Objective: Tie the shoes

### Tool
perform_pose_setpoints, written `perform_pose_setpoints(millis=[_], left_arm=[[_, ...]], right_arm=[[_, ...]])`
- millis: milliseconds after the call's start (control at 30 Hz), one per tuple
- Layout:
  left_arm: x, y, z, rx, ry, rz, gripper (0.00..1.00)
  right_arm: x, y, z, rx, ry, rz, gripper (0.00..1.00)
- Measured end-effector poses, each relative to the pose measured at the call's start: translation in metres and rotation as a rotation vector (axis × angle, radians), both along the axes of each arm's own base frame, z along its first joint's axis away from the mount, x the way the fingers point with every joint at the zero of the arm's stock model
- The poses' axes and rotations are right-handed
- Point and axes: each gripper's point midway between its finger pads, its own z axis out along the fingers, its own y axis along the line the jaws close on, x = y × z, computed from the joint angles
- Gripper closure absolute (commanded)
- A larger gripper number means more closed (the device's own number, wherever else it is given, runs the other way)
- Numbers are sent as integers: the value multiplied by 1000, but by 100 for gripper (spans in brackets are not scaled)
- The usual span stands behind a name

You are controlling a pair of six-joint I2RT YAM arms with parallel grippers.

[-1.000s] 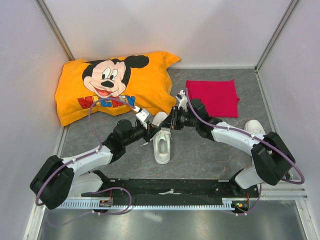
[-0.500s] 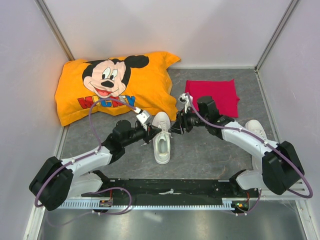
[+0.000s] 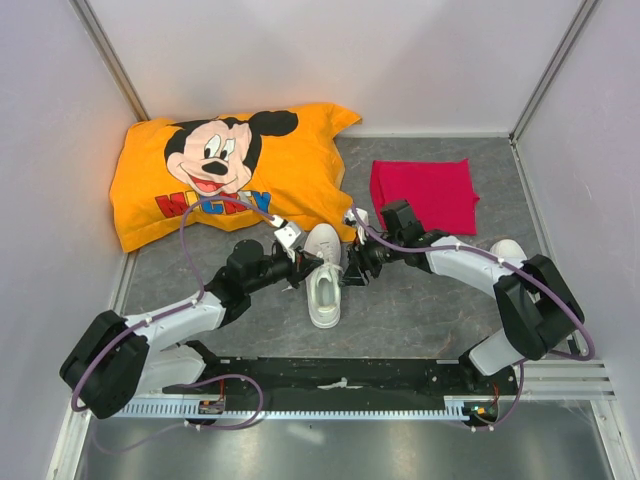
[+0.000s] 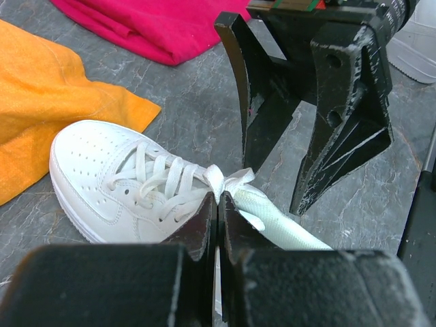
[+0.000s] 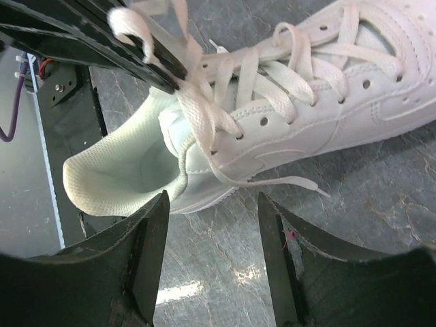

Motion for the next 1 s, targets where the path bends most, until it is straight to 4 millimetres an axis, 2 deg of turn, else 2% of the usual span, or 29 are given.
perform_pose_setpoints(millis=[167,233,367,400,500,567,733,1000], left_arm=[[0,0,-3,5,6,-1,98],[0,-1,-5,9,11,-2,99],[1,-1,-9,15,19,-2,98],[1,-1,-10,17,21,-2,99],[1,-1,-11,20,24,-3,98],[1,-1,-12,21,26,-3,98],[2,-2,-12,19,22,-3,98],[2,-3,-9,10,11,-14,98]], right_arm=[[2,3,5,24,-18,14,36],[2,4,5,27,-24,15,42],[6,6,7,35,-40,25,65],[7,7,8,40,-43,30,76],[5,10,13,58,-38,48,94],[4,11,14,64,-39,57,99],[-1,10,19,66,-22,68,100],[-11,17,55,120,-26,91,100]])
